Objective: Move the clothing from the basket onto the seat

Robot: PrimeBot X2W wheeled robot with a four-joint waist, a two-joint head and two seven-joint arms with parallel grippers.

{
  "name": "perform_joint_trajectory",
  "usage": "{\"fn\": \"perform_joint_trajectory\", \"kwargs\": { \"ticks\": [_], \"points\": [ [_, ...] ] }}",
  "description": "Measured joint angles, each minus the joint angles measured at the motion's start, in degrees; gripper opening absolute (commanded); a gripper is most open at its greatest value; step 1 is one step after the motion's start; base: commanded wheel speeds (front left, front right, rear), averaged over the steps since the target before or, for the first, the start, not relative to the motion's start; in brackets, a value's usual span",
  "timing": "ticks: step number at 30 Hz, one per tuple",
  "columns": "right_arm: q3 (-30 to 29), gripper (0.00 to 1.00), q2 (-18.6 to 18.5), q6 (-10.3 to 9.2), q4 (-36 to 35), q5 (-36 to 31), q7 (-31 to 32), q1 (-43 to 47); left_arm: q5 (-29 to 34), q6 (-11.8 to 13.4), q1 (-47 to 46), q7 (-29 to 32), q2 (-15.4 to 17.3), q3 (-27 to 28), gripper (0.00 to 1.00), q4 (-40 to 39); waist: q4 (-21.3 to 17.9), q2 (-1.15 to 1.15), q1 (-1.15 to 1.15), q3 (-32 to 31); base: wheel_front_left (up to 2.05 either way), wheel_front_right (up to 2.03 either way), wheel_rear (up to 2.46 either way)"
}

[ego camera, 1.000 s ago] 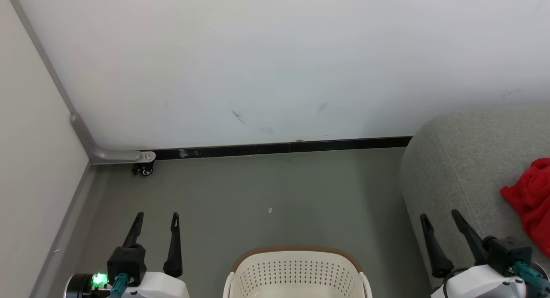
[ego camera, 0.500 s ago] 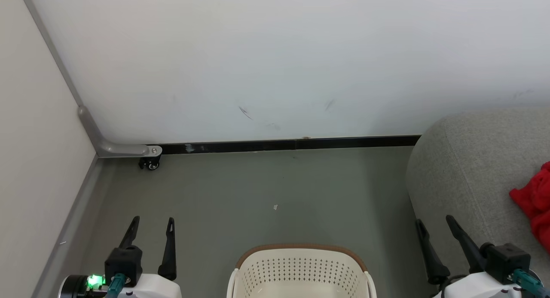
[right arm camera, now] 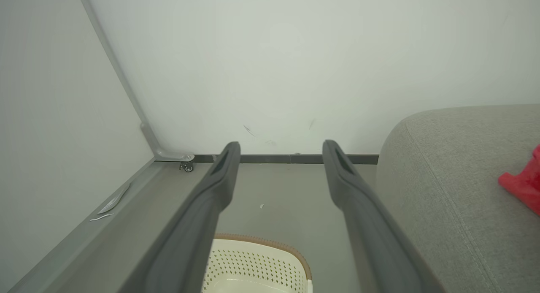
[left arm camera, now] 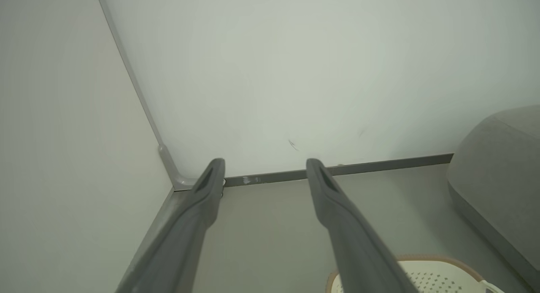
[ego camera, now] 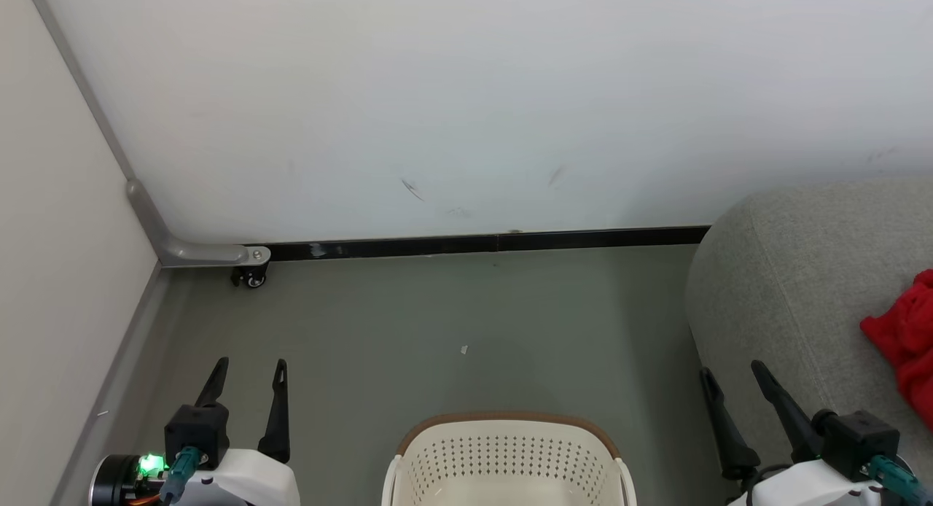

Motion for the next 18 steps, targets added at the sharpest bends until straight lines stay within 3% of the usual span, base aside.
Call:
{"fn": "perform_joint_trajectory", "kwargs": {
  "ticks": [18],
  "points": [
    [-0.21, 1.00, 0.00, 0.00, -0.46, 0.58, 0.09, 1.03, -1.18, -0.60, -0.04, -0.02, -0.77, 0.44, 1.00, 1.64, -0.59, 0.00, 0.00, 0.19, 0.00, 0.00, 0.00]
  ]
}}
